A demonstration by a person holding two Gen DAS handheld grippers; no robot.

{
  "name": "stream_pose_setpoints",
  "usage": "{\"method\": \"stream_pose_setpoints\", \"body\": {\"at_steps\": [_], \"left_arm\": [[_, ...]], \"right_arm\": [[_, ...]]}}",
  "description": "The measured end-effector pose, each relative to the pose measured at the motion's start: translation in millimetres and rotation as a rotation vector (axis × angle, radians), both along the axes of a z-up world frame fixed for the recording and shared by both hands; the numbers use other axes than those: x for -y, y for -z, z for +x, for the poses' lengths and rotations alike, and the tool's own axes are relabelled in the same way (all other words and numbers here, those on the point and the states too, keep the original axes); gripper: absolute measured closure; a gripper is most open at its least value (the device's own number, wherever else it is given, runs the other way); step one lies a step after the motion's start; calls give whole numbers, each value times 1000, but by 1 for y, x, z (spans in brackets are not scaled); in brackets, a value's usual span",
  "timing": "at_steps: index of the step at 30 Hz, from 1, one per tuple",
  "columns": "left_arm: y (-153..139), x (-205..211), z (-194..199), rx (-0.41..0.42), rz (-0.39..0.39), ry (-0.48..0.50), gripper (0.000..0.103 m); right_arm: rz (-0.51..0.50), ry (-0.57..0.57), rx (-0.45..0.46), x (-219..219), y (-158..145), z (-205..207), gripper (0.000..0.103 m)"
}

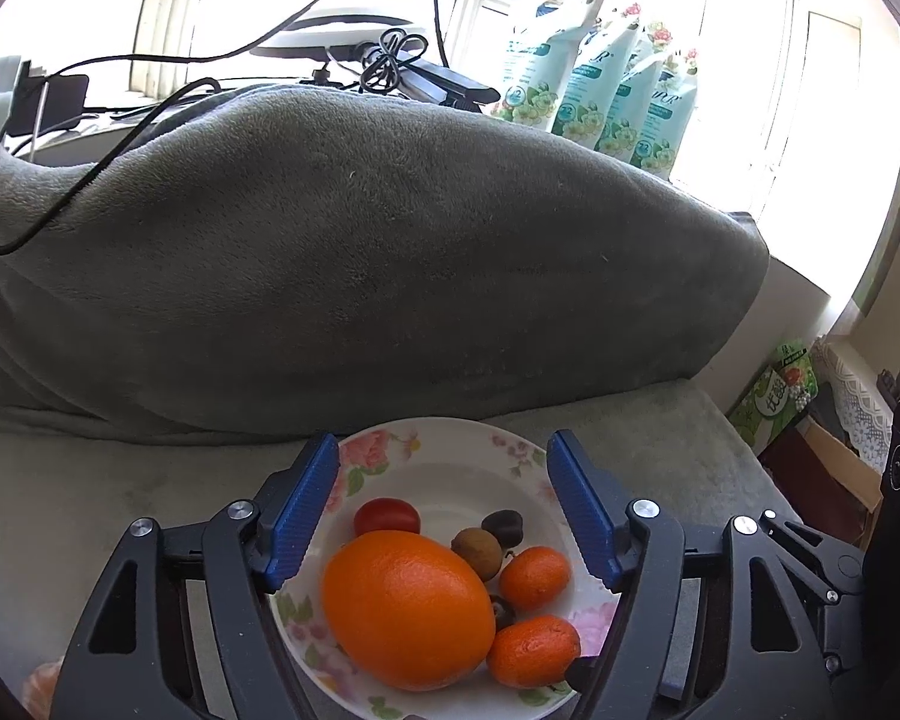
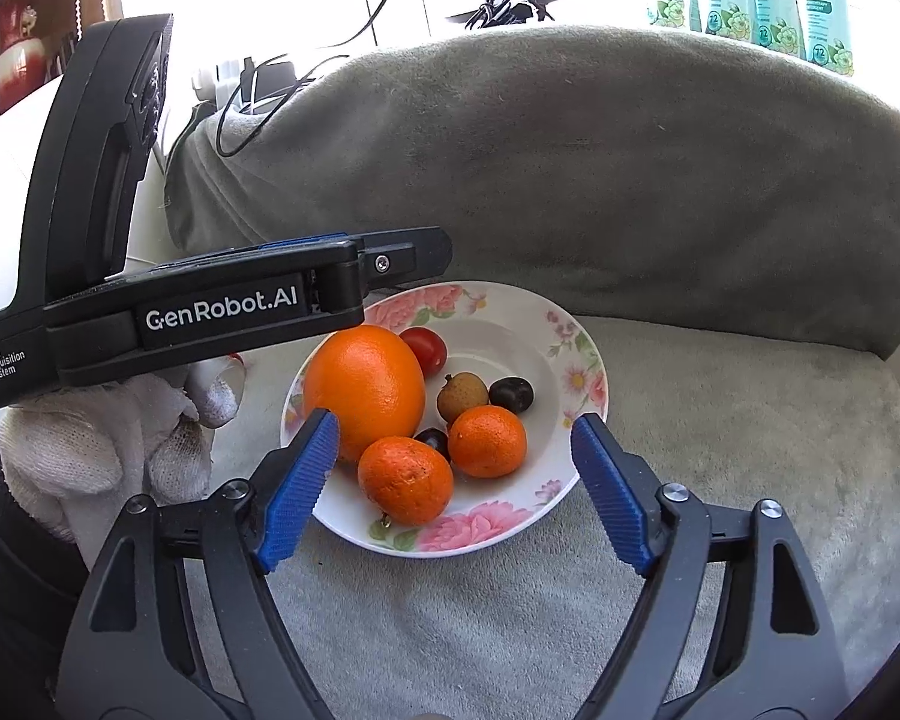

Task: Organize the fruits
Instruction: 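Withdraw both grippers from the plate toward the pomelo segment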

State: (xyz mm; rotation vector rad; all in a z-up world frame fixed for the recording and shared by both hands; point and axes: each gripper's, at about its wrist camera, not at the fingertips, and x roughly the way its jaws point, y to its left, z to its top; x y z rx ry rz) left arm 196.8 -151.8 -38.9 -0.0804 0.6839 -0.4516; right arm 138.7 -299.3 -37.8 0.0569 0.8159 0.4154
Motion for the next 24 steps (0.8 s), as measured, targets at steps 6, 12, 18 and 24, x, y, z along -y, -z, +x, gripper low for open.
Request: {"method": "stream_pose_setpoints", "body": {"at_steps": [6,12,18,24], "left_arm": [[-3,-2,-3,7,1,-1,27],[-8,-5,-8,17,2,-1,27],[-12,-10,-12,23,3,-5,27],[-17,-15,-17,31,1,-7,27]], "right_arm": [[-15,1,-4,-1,-1,-2,20],[-21,1,-2,-3,-2,-5,20],[-6,13,-1,-1,-5,-8,20],[3,36,3,0,-8,-10,20]]}}
